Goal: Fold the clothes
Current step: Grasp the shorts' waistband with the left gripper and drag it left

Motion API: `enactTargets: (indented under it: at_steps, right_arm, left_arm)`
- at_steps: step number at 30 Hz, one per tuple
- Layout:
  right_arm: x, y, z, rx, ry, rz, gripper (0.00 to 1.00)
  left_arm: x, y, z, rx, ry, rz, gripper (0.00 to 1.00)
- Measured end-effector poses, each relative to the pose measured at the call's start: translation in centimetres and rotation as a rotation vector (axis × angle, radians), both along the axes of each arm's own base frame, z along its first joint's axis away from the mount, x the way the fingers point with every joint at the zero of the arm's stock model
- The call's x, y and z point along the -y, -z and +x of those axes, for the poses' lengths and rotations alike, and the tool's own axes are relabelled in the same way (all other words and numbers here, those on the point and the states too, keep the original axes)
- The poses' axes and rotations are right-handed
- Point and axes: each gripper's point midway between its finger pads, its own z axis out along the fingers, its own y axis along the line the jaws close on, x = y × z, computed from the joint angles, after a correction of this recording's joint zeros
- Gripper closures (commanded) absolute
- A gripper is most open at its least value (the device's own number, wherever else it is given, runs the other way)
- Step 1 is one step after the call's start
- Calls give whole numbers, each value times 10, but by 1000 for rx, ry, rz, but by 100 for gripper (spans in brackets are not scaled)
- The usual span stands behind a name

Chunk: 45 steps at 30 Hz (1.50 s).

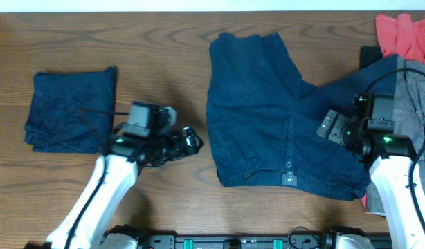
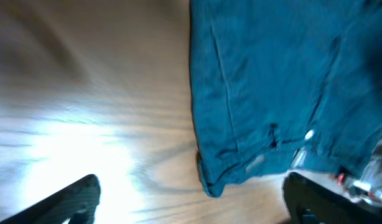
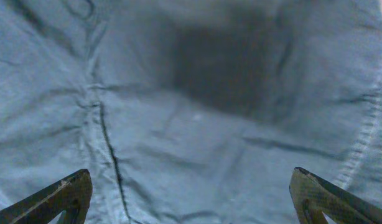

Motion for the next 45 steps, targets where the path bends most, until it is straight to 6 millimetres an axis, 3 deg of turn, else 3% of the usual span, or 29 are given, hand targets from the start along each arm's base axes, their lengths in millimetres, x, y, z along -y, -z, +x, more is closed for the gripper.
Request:
enactTargets:
  at_steps: [8, 13, 16, 17, 18, 20, 21, 23, 27, 31, 33, 35, 36, 38, 40, 42, 45]
  right_arm:
    - [9, 3, -7, -29, 10, -12, 1]
    - [9, 4, -8, -36, -2, -18, 1]
    - [9, 4, -8, -37, -9, -21, 1]
    - [9, 4, -8, -37, -10, -22, 1]
    - [9, 4, -8, -37, -11, -22, 1]
    - [9, 4, -8, -37, -12, -23, 1]
    - [9, 4, -8, -37, -13, -23, 1]
    - [9, 4, -8, -37, -15, -24, 1]
    - [9, 5, -10, -45, -22, -27, 1]
    - [8, 5, -11, -52, -26, -28, 1]
    - [8, 5, -12, -54, -28, -29, 1]
    - [8, 5, -12, -54, -31, -30, 1]
    - [8, 5, -12, -54, -32, -29, 1]
    - [8, 5, -12, -54, -34, -27, 1]
    - [7, 6, -12, -55, -38, -24, 1]
    - [5, 6, -13, -60, -45, -19, 1]
    - [4, 7, -15, -68, -51, -13, 1]
  left_arm:
    - [51, 48, -21, -184, 56, 10, 12]
    - [73, 71, -29, -246, 59, 11, 23]
    - [86, 72, -29, -260, 47, -10, 28]
    - [89, 72, -29, -263, 48, -13, 33]
    - [92, 73, -30, -265, 48, -16, 46]
    - [95, 76, -33, -278, 45, -11, 88]
    - [96, 78, -36, -286, 49, -5, 94]
    - [97, 80, -41, -299, 56, 4, 94]
    - [85, 84, -47, -337, 57, 39, 94]
    - [38, 80, -43, -397, 6, 130, 94]
    - [4, 68, -22, -385, -58, 180, 94]
    - [-30, 45, 14, -324, -127, 203, 94]
    - [-44, 33, 32, -281, -159, 207, 93]
    - [-78, 1, 74, -168, -236, 214, 51]
    - [-109, -28, 99, -91, -309, 214, 29]
    - [-134, -52, 106, -56, -367, 207, 2]
    - [-141, -58, 80, -151, -380, 193, 2]
